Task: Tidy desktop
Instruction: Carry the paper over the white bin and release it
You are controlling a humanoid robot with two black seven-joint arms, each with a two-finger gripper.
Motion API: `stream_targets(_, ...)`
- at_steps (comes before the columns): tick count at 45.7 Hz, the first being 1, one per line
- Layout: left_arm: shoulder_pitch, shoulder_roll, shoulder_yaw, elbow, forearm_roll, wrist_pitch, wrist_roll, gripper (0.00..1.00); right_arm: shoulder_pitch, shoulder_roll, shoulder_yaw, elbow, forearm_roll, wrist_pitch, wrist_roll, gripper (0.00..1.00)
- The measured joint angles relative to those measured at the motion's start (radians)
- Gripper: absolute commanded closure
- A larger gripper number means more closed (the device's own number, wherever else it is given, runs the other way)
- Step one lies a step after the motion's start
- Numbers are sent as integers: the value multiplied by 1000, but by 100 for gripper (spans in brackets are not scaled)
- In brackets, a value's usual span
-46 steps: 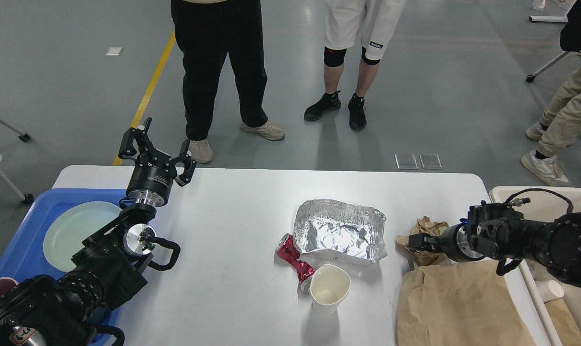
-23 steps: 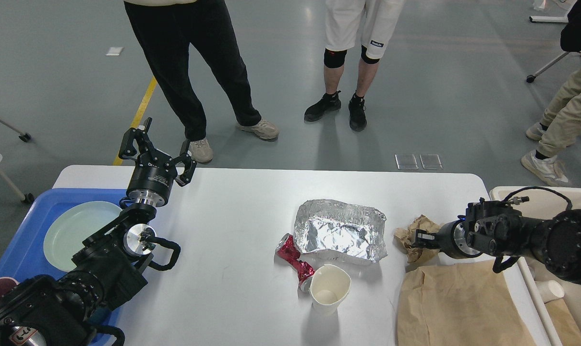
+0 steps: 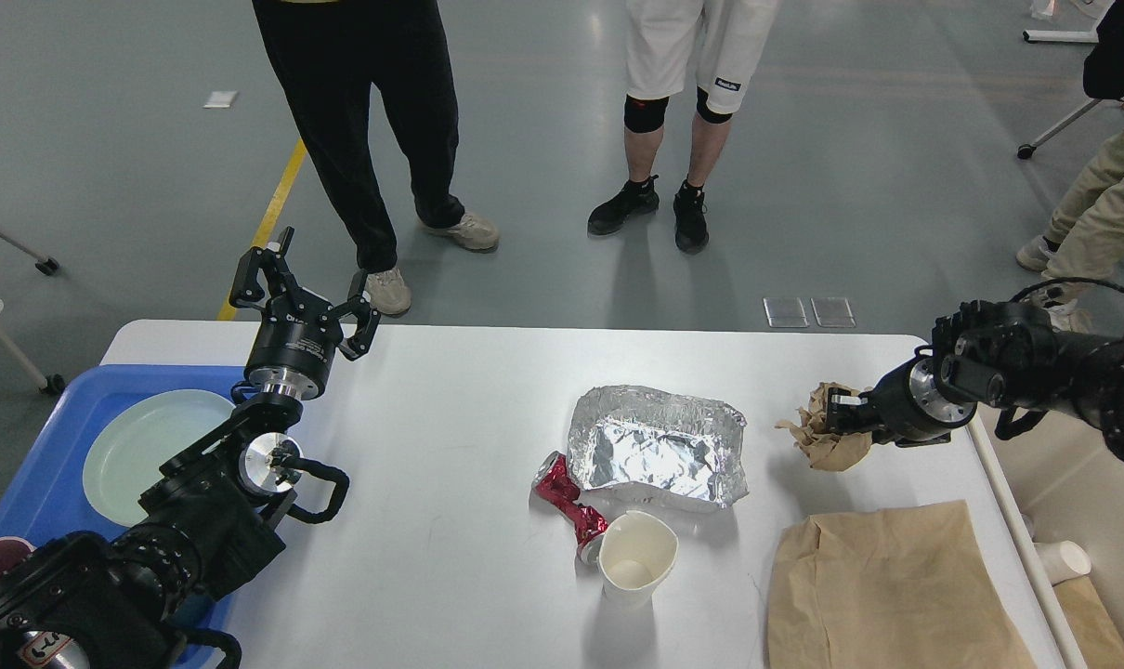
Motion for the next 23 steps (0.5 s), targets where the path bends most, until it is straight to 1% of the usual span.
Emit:
stream_targets(8,0,0,0,0,0,0,0,3,102,-33,-7,7,-3,157,2,100)
stream_targets(12,0,0,0,0,0,0,0,3,150,-56,-43,7,-4,197,2,100)
stream_targets(17,0,0,0,0,0,0,0,3,183,-103,-99,-5,-10,196,2,100)
stream_targets(20,0,0,0,0,0,0,0,3,185,-139,-129,-16,-14,166,1,100)
stream_targets(23,0,0,0,0,0,0,0,3,183,-177,-154,-28,-16,113,1,100)
